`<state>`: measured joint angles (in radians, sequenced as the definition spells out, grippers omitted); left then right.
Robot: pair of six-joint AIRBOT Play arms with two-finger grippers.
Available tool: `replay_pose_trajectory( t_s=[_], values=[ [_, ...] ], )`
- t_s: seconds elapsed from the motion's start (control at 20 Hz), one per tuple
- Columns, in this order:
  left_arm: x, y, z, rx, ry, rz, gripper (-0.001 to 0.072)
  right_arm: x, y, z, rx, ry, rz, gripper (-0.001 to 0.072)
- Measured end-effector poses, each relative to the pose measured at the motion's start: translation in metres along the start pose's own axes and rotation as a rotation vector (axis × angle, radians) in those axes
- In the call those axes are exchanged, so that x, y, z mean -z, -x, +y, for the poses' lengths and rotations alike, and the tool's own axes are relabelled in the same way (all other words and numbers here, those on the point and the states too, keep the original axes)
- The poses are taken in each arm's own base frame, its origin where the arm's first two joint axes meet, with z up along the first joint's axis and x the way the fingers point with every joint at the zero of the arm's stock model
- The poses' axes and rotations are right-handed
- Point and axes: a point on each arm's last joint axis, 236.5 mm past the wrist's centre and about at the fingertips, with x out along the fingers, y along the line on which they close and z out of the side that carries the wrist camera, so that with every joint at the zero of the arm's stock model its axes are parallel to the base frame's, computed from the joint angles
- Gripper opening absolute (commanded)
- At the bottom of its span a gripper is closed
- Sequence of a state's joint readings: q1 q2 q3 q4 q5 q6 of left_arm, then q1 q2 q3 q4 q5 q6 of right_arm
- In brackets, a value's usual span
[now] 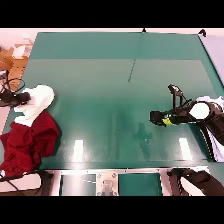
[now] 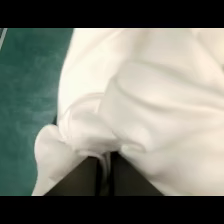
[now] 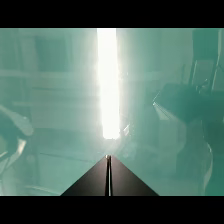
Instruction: Fold the shirts.
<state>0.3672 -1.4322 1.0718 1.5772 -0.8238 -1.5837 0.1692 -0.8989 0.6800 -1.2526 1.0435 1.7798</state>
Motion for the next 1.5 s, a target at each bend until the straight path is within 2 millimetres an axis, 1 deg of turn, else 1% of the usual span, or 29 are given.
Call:
replay_pose_trajectory(
  t_s=[0.1, 0.2, 0.25, 0.35, 0.5, 0.6, 0.65, 0.7, 0.8, 0.9, 0.95, 1.0, 1.05, 1.1, 1.2, 1.25, 1.3, 1.35, 1.4, 1.45, 1.5],
  values=[
    [-0.004, -0.003, -0.013, 0.066, 0.025, 0.0, 0.0022, 0.0, 0.0, 0.0, 0.0, 0.0, 0.0, 0.0014],
    [-0.015, 0.005, -0.029, 0.14, 0.028, -0.009, 0.0022, 0.0, 0.0, 0.0, 0.0, 0.0, 0.0, 0.0014],
    [-0.022, 0.013, -0.036, 0.171, 0.026, -0.018, 0.0022, 0.0, 0.0, 0.0, 0.0, 0.0, 0.001, 0.0014],
    [-0.042, 0.042, -0.052, 0.245, 0.018, -0.069, 0.0021, 0.0, 0.0, 0.0, 0.001, 0.0, 0.002, 0.0014],
    [-0.067, 0.101, -0.081, 0.352, -0.013, -0.179, 0.0021, 0.001, 0.0, 0.0, 0.001, 0.001, 0.003, 0.0014],
    [-0.072, 0.141, -0.108, 0.416, -0.07, -0.244, 0.0021, 0.001, 0.0, 0.0, 0.001, 0.002, 0.003, 0.0014],
    [-0.069, 0.16, -0.126, 0.454, -0.106, -0.266, 0.0021, 0.001, 0.0, 0.0, 0.001, 0.002, 0.003, 0.0014],
    [-0.065, 0.177, -0.148, 0.501, -0.142, -0.28, 0.002, 0.001, 0.0, 0.0, 0.001, 0.003, 0.003, 0.0014],
    [-0.048, 0.214, -0.205, 0.625, -0.242, -0.299, 0.002, 0.001, 0.0, 0.0, 0.001, 0.003, 0.004, 0.0014],
    [-0.023, 0.25, -0.265, 0.744, -0.359, -0.314, 0.0021, 0.001, 0.0, 0.0, 0.002, 0.003, 0.004, 0.0014],
    [-0.008, 0.266, -0.294, 0.802, -0.415, -0.319, 0.0021, 0.001, 0.0, 0.0, 0.001, 0.003, 0.004, 0.0014],
    [0.008, 0.279, -0.319, 0.85, -0.463, -0.32, 0.002, 0.001, 0.0, 0.0, 0.001, 0.003, 0.004, 0.0014],
    [0.027, 0.289, -0.343, 0.897, -0.511, -0.308, 0.0021, 0.0, 0.0, 0.0, 0.001, 0.004, 0.003, 0.0014],
    [0.045, 0.294, -0.363, 0.933, -0.548, -0.286, 0.0021, 0.0, 0.001, 0.0, 0.001, 0.002, 0.003, 0.0014],
    [0.086, 0.293, -0.401, 0.99, -0.617, -0.209, 0.0023, -0.002, 0.004, -0.001, 0.002, -0.003, 0.002, 0.0014],
    [0.105, 0.288, -0.417, 1.005, -0.647, -0.168, 0.0026, -0.003, 0.006, -0.001, 0.002, -0.006, 0.002, 0.0028],
    [0.125, 0.281, -0.43, 1.013, -0.677, -0.122, 0.0247, -0.004, 0.009, -0.002, 0.003, -0.01, 0.003, 0.0123],
    [0.143, 0.272, -0.442, 1.02, -0.7, -0.075, 0.0654, -0.006, 0.012, -0.002, 0.004, -0.014, 0.003, 0.0249],
    [0.154, 0.264, -0.449, 1.018, -0.712, -0.043, 0.0714, -0.008, 0.016, -0.003, 0.005, -0.019, 0.003, 0.0305],
    [0.159, 0.255, -0.453, 1.009, -0.71, -0.018, 0.0714, -0.01, 0.02, -0.005, 0.008, -0.025, 0.005, 0.0306],
    [0.159, 0.249, -0.452, 1.0, -0.708, -0.003, 0.0714, -0.012, 0.026, -0.007, 0.013, -0.034, 0.008, 0.0339]
  ],
)
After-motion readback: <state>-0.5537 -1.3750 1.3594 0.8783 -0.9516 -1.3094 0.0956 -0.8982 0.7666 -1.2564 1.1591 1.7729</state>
